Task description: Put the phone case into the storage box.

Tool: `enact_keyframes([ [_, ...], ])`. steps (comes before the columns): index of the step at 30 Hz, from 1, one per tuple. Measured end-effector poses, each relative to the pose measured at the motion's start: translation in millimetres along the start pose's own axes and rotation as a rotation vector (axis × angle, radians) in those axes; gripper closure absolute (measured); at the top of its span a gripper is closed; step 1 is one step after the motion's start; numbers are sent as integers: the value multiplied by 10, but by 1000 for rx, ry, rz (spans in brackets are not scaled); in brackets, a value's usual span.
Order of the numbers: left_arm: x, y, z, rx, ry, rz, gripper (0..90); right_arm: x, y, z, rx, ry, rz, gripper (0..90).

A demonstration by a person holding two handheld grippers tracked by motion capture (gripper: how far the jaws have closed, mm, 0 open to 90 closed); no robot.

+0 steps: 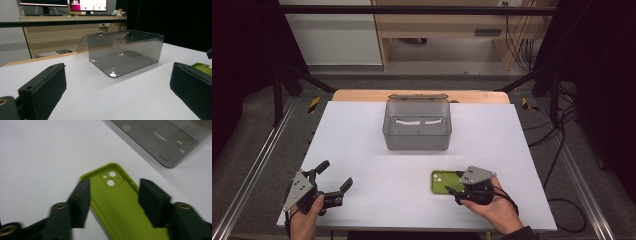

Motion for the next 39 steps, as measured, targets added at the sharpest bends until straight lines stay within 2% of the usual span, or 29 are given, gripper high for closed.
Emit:
enact_keyframes([
  [1,-1,3,2,1,1,0,4,-32,29,-29,-14,-22,-18,518],
  [6,-3,17,17,5,-1,0,5,-105,130,-103,-59,-41,-65,766],
  [8,-1,18,19,5,-1,-1,5,-114,181,-119,-67,-53,-89,833],
  [12,3,14,19,5,-1,-1,5,-130,268,-144,-76,-54,-128,899],
  [13,3,12,17,5,-1,-1,6,-123,324,-147,-81,-46,-156,900],
  [18,1,9,12,5,1,0,6,-103,439,-167,-94,-27,-197,900],
  [25,-4,16,27,11,9,-3,6,-84,536,-186,-108,-12,-219,900],
  [32,-5,19,28,13,9,-1,6,-89,556,-170,-111,0,-209,900],
  [39,-4,15,26,12,14,-5,6,-32,577,-185,-136,35,-226,900],
])
Point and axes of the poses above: each handheld gripper's, and its own axes: y roughly forward along the jaws, x roughly out of its underside, z roughly to its right, the point moved 9 cm from there along y, roughly forward along the jaws, and after that the axes turned 4 degrees about y, right-handed, at the moved point
